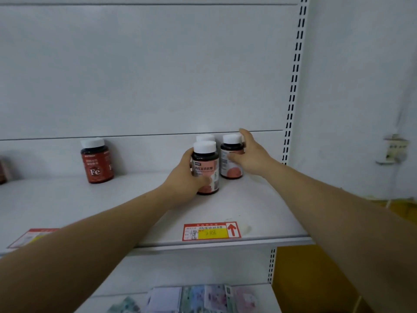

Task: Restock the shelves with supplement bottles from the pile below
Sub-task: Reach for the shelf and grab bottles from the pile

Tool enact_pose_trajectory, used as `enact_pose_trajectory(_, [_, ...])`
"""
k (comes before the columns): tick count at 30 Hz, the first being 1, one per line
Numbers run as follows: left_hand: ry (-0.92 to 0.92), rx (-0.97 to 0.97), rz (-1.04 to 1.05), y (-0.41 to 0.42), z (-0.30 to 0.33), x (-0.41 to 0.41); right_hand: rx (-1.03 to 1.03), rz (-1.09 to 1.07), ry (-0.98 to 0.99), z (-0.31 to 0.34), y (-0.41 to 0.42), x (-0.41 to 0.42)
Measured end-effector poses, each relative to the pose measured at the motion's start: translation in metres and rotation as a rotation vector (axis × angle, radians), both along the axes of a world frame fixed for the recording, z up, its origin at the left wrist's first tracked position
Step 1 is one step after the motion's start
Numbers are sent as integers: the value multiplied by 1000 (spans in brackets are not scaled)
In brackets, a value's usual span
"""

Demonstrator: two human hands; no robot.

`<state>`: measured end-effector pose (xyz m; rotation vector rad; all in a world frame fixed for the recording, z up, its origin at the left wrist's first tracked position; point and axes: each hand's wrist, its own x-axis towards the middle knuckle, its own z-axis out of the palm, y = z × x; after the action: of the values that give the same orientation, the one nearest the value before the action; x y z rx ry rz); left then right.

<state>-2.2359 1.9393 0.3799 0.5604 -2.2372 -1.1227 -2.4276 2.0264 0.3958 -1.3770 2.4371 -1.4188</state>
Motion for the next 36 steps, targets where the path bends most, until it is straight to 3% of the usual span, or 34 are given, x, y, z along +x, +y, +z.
enact_pose_trajectory(9, [-63, -41, -6, -15, 2, -20, 63, 17, 88, -3, -11, -12])
enact_pose_trajectory(14, [-225, 7, -2, -23, 7, -9, 162, -35, 147, 25, 0, 0])
enact_pose_trajectory(18, [-359, -98, 22, -36, 23, 30, 192, -58, 252, 62, 0, 34])
enact_pose_trajectory(26, [-513, -349, 229, -78, 42, 204, 316, 151, 486, 90, -85, 195])
enact_pose_trajectory(36, [-624, -323, 683, -142, 31, 534, 290, 599, 664, 77, -247, 526])
